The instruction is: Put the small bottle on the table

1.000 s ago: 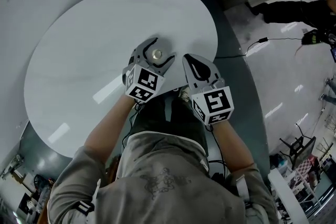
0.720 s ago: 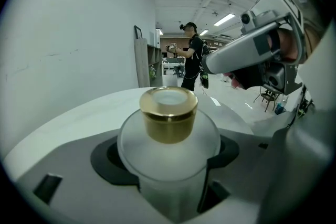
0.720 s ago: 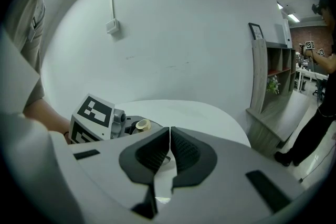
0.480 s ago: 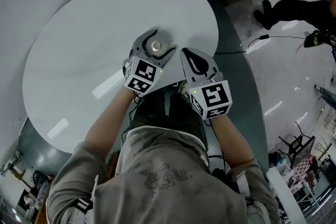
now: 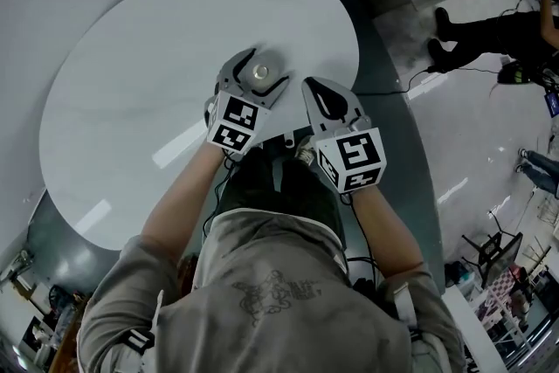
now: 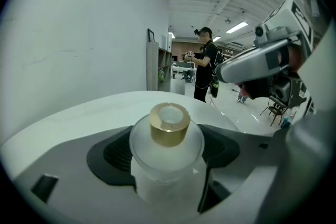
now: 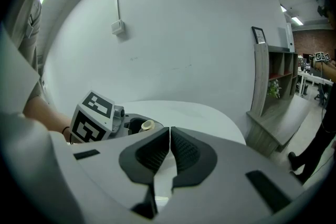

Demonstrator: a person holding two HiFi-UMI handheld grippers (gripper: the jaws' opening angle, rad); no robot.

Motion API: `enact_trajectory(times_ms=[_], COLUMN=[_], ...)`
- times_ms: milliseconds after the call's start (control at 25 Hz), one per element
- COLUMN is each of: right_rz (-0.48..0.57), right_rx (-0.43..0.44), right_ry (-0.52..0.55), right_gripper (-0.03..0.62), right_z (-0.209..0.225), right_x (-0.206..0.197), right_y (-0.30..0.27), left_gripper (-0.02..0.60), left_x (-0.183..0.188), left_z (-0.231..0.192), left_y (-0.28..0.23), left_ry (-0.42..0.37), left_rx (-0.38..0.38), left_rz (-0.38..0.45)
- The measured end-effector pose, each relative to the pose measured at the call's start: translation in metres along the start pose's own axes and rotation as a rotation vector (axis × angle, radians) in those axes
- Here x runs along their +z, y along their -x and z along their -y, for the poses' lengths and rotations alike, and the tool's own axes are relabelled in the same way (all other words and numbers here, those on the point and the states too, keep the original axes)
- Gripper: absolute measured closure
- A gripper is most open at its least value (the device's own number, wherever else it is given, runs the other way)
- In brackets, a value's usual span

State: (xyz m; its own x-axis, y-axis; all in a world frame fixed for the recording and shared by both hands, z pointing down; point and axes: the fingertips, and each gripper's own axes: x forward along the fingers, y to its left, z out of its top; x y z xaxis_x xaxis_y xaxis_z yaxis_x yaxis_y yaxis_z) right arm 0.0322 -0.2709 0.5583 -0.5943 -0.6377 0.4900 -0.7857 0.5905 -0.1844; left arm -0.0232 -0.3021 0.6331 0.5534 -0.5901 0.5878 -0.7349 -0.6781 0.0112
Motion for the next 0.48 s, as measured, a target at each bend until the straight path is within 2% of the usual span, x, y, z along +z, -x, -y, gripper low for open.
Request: enact_trajectory(times_ms=[240, 480], right_rz=[0.044, 0.138], right_rx=[-0.023, -0.035], right_ry=[0.005, 0.053], right_gripper=[0.563, 0.563], right_z=[0.0, -0.018], right_x=[0.024, 0.077], right_y=[0.018, 0.051], left_gripper=[0.238, 0.239], left_x=[0.037, 0.08], left_z=[0.004, 0.005], left_y=[0.028, 0.073], left_ry=[0.008, -0.009], left_rx=[0.02, 0.056], left_rz=[0.083, 0.151])
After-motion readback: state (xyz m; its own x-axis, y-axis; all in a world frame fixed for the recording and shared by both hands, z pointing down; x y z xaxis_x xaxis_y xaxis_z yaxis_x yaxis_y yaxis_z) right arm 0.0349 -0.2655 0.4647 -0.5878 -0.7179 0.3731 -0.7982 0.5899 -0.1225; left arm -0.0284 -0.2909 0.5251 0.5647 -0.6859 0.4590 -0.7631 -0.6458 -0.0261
